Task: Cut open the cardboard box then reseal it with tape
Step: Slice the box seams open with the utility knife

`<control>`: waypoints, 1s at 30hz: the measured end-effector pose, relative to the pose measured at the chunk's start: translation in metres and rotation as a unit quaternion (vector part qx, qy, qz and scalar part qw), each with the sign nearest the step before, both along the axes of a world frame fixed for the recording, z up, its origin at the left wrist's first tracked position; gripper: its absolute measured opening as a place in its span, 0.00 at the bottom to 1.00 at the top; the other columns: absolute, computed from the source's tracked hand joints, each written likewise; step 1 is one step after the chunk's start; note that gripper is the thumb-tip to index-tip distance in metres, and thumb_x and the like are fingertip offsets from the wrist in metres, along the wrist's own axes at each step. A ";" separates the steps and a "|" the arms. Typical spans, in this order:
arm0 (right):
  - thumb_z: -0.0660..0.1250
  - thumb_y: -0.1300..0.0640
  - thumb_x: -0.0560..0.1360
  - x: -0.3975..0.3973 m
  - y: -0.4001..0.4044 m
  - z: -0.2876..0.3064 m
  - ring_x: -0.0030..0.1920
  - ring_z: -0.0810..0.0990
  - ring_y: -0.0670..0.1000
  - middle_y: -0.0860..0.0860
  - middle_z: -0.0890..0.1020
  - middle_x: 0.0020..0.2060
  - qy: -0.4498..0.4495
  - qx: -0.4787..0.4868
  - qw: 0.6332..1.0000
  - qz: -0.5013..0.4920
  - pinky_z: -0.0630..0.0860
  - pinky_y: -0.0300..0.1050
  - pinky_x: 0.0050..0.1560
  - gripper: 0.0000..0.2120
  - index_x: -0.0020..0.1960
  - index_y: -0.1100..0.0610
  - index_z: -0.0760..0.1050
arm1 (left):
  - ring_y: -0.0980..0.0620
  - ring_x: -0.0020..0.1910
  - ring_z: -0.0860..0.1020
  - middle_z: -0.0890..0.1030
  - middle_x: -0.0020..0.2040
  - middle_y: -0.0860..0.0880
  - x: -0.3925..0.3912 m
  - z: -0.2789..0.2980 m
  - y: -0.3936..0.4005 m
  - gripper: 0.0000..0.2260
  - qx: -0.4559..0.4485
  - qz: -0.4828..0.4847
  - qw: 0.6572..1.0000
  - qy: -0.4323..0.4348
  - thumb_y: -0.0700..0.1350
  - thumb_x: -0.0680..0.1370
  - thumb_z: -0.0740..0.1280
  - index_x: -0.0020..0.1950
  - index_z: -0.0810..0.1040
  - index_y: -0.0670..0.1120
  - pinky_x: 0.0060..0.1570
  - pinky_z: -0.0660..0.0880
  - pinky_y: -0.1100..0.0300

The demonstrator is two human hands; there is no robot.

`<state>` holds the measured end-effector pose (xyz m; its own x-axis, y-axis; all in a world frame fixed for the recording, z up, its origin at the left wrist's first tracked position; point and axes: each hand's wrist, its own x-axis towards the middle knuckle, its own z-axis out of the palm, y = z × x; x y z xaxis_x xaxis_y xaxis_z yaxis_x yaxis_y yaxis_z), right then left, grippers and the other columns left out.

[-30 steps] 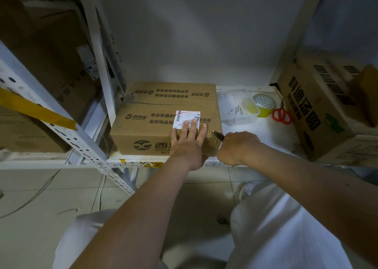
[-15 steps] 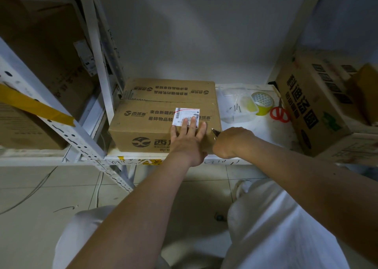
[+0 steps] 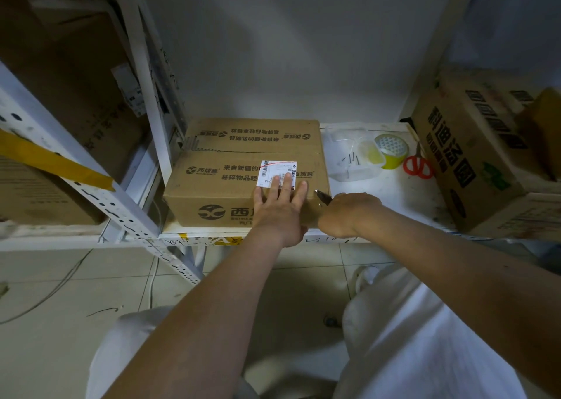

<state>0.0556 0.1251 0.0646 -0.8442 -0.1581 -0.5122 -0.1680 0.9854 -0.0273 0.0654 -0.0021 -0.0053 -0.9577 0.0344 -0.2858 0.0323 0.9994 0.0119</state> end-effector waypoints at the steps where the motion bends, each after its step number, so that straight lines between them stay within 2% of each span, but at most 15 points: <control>1: 0.59 0.51 0.73 -0.002 -0.001 0.000 0.47 0.76 0.52 0.51 0.75 0.40 -0.010 0.000 1.000 0.001 0.72 0.44 0.49 0.11 0.52 0.56 0.69 | 0.43 0.77 0.35 0.34 0.79 0.47 -0.001 -0.001 -0.001 0.41 0.001 -0.001 1.000 0.002 0.59 0.78 0.61 0.78 0.34 0.54 0.73 0.38 0.40; 3: 0.59 0.50 0.74 -0.004 -0.003 0.000 0.48 0.76 0.52 0.52 0.75 0.43 -0.036 -0.008 0.999 -0.002 0.72 0.44 0.49 0.13 0.54 0.56 0.68 | 0.43 0.77 0.35 0.34 0.79 0.47 -0.001 -0.002 -0.001 0.41 -0.001 -0.002 1.000 0.003 0.60 0.78 0.61 0.78 0.34 0.55 0.73 0.38 0.39; 6: 0.59 0.49 0.74 -0.006 -0.006 -0.001 0.49 0.75 0.53 0.53 0.74 0.47 -0.065 -0.012 0.998 -0.001 0.71 0.44 0.48 0.19 0.63 0.55 0.68 | 0.43 0.77 0.34 0.34 0.79 0.47 -0.002 -0.004 -0.001 0.41 -0.001 -0.004 1.000 0.005 0.61 0.78 0.61 0.77 0.34 0.55 0.73 0.38 0.39; 10: 0.58 0.50 0.76 -0.007 -0.014 -0.001 0.48 0.73 0.53 0.54 0.72 0.43 -0.072 0.014 0.997 0.028 0.70 0.45 0.48 0.19 0.65 0.56 0.68 | 0.43 0.77 0.35 0.35 0.79 0.47 -0.002 -0.004 -0.002 0.40 0.004 -0.007 1.000 0.006 0.61 0.78 0.61 0.78 0.35 0.55 0.73 0.38 0.40; 13: 0.58 0.52 0.76 -0.006 -0.014 -0.004 0.45 0.74 0.51 0.53 0.72 0.39 -0.046 0.018 0.998 0.028 0.71 0.44 0.46 0.17 0.62 0.58 0.70 | 0.44 0.77 0.35 0.35 0.79 0.47 -0.002 -0.001 -0.002 0.40 0.008 -0.005 1.000 -0.001 0.61 0.78 0.61 0.78 0.35 0.56 0.73 0.38 0.40; 19: 0.59 0.53 0.75 0.003 -0.008 -0.016 0.46 0.77 0.52 0.52 0.77 0.45 0.003 -0.041 0.999 -0.015 0.73 0.44 0.46 0.14 0.58 0.58 0.73 | 0.43 0.77 0.35 0.35 0.79 0.47 0.001 0.003 0.000 0.41 0.003 -0.004 1.000 -0.003 0.56 0.78 0.63 0.78 0.35 0.54 0.74 0.39 0.39; 23: 0.59 0.54 0.75 0.007 0.000 -0.024 0.44 0.75 0.54 0.52 0.74 0.43 0.006 -0.102 0.994 -0.045 0.72 0.44 0.45 0.08 0.52 0.57 0.71 | 0.43 0.77 0.34 0.34 0.78 0.46 0.002 0.005 0.000 0.41 0.000 -0.002 1.000 -0.006 0.52 0.78 0.63 0.78 0.34 0.54 0.74 0.39 0.39; 27: 0.60 0.51 0.75 0.006 0.005 -0.028 0.42 0.74 0.53 0.50 0.73 0.38 -0.014 -0.138 0.988 -0.070 0.68 0.45 0.40 0.08 0.48 0.55 0.70 | 0.43 0.77 0.34 0.34 0.78 0.47 0.001 0.003 0.000 0.42 0.000 -0.003 1.000 -0.009 0.51 0.78 0.63 0.78 0.34 0.54 0.74 0.38 0.40; 30: 0.60 0.51 0.74 0.002 0.007 -0.025 0.40 0.75 0.51 0.50 0.75 0.39 -0.032 -0.135 0.987 -0.077 0.69 0.44 0.39 0.07 0.47 0.55 0.70 | 0.43 0.77 0.34 0.34 0.78 0.47 0.001 0.003 -0.001 0.42 -0.001 -0.003 1.000 -0.008 0.52 0.78 0.64 0.78 0.34 0.55 0.74 0.38 0.40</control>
